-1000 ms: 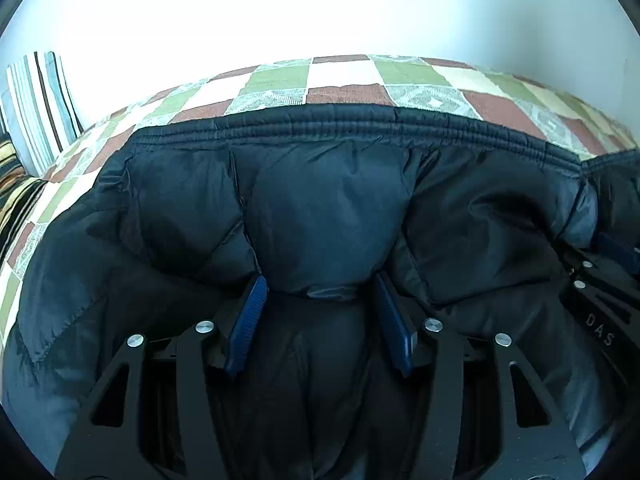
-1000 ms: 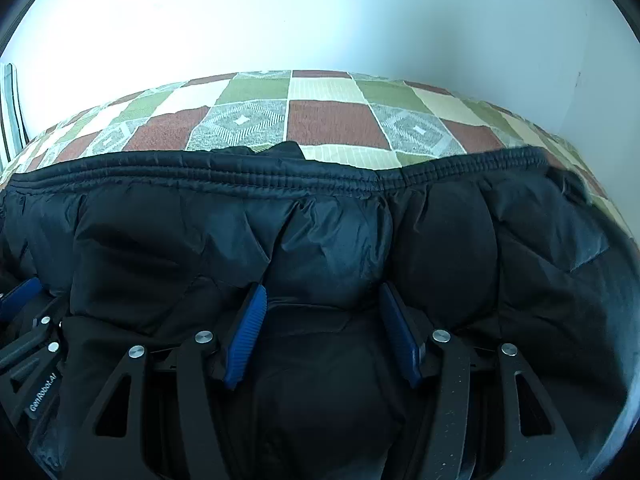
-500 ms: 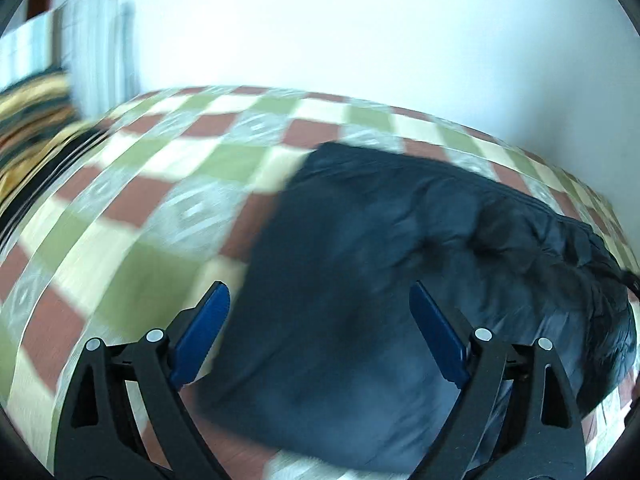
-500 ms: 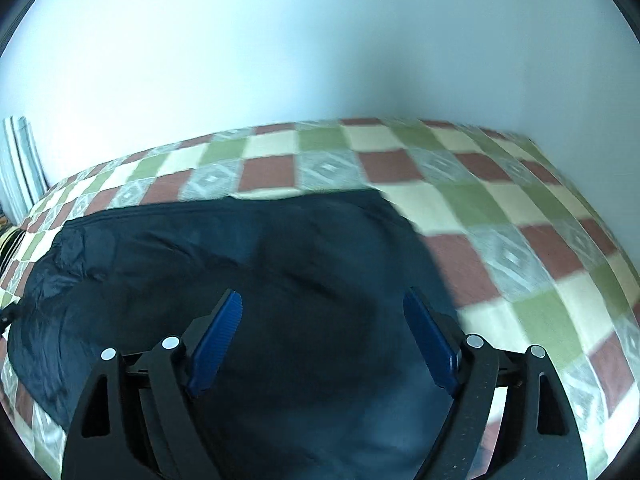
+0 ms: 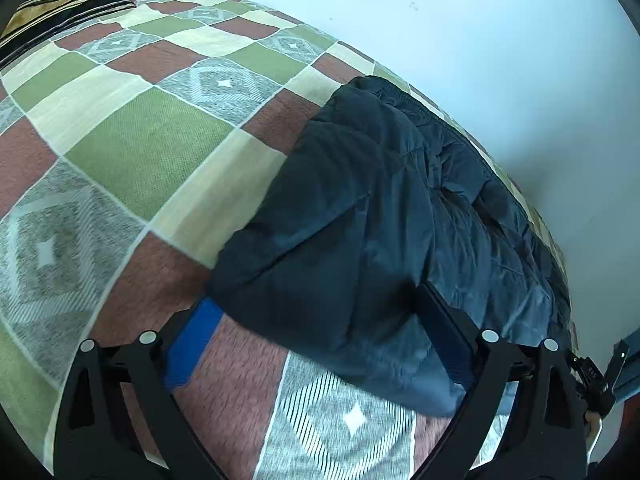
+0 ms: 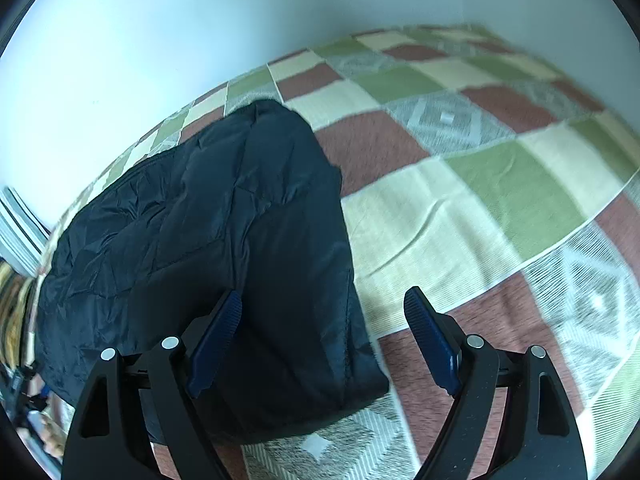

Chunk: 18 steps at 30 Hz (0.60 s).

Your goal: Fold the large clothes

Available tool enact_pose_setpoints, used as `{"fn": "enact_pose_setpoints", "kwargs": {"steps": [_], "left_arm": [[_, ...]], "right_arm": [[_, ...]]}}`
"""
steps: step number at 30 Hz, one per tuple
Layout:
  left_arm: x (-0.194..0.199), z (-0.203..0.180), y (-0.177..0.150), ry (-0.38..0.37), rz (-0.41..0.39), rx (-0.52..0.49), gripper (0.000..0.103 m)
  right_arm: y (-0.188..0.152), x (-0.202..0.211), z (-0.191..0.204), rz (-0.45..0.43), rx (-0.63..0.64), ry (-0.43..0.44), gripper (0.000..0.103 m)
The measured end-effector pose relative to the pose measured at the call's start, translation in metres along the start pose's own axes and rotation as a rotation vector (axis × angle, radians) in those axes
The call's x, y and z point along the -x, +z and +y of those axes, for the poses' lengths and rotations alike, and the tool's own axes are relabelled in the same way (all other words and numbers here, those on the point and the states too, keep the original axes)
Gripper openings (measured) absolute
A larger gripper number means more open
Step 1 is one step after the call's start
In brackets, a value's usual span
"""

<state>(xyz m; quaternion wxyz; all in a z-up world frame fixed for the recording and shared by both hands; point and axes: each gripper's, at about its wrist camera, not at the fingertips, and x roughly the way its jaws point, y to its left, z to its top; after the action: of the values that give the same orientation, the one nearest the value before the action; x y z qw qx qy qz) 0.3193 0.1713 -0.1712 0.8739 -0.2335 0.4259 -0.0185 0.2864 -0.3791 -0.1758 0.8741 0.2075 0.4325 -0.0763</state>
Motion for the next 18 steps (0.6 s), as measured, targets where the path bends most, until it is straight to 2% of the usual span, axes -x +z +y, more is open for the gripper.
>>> {"fn": "enact_pose_setpoints", "kwargs": {"steps": [4,5,6,7,8,9,10,12,15,18], "left_arm": [[-0.014,0.003,0.005,-0.006,0.012,0.037,0.096],[-0.015,0.001,0.006,0.006,0.005,0.029,0.092],[-0.015,0.000,0.006,0.016,-0.003,0.019,0.081],[-0.016,-0.004,0.006,0.034,-0.010,0.000,0.077],[-0.016,-0.004,0.006,0.037,-0.014,-0.006,0.067],[-0.016,-0.005,0.006,0.030,-0.021,-0.010,0.055],[-0.015,-0.007,0.006,0.030,-0.028,-0.017,0.050],[-0.012,-0.011,0.008,0.039,-0.046,-0.035,0.030],[-0.002,-0.014,0.010,0.037,-0.066,-0.045,0.022],[0.009,-0.011,0.012,0.012,-0.087,-0.041,0.019]], "right_arm": [[-0.004,-0.010,-0.001,0.018,-0.015,0.023,0.086],[-0.005,-0.012,-0.002,0.024,-0.031,0.039,0.086],[-0.007,-0.016,-0.004,0.036,-0.049,0.060,0.086],[-0.009,-0.016,-0.004,0.042,-0.058,0.073,0.085],[-0.009,-0.018,-0.004,0.044,-0.059,0.082,0.079],[-0.010,-0.018,-0.002,0.046,-0.054,0.102,0.063],[-0.011,-0.019,-0.001,0.052,-0.056,0.120,0.060],[-0.012,-0.017,0.002,0.046,-0.056,0.136,0.045],[-0.013,-0.009,0.004,0.028,-0.065,0.156,0.032],[-0.017,-0.002,0.009,0.013,-0.070,0.169,0.028]]}}
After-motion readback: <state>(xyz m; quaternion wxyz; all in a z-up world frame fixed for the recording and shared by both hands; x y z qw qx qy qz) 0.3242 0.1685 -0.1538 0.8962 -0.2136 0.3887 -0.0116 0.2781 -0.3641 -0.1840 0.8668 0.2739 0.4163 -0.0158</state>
